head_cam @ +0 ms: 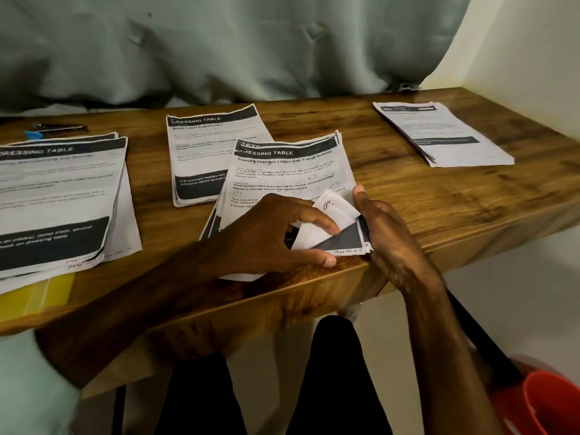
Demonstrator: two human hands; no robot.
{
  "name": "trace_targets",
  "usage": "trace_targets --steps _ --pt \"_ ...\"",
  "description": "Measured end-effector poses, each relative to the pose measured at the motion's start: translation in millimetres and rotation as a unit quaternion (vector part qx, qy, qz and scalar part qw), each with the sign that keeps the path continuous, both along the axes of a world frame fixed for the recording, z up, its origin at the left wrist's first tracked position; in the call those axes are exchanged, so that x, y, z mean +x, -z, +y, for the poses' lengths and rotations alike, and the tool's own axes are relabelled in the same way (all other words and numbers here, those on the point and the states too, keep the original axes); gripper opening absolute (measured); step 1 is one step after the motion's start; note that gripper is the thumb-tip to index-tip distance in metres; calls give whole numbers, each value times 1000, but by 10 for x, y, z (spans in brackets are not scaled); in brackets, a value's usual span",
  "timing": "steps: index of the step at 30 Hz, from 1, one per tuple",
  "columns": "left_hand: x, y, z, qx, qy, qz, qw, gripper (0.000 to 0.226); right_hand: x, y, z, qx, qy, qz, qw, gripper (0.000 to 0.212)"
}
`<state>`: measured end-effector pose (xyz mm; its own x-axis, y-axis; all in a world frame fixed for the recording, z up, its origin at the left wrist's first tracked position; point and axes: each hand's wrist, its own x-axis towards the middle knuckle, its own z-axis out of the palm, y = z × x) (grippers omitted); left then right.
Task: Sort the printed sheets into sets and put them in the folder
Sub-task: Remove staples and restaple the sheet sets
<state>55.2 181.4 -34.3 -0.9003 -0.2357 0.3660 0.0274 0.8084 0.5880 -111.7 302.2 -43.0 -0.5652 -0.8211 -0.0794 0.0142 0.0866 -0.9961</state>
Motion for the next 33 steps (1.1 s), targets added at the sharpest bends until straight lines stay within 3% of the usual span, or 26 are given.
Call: trace_targets --steps 8,14,18,24,29,33 --pt "5 -65 -60 96 3 -34 995 28 -11 12 11 4 5 -6 1000 46" --pt "39 -93 -3 17 -4 53 998 33 -28 21 8 34 24 1 999 48" --pt "34 -64 19 -65 3 96 993 18 -16 9 12 31 30 5 999 50" --pt "18 43 -9 -52 -6 36 998 19 -7 -3 8 7 7 15 1000 50" --pt "5 78 -1 -65 -39 9 997 46 -4 -26 22 -15 1 -43 999 56" --pt "-15 48 23 -38 -58 11 998 51 -1 -23 47 -21 -18 -78 997 62"
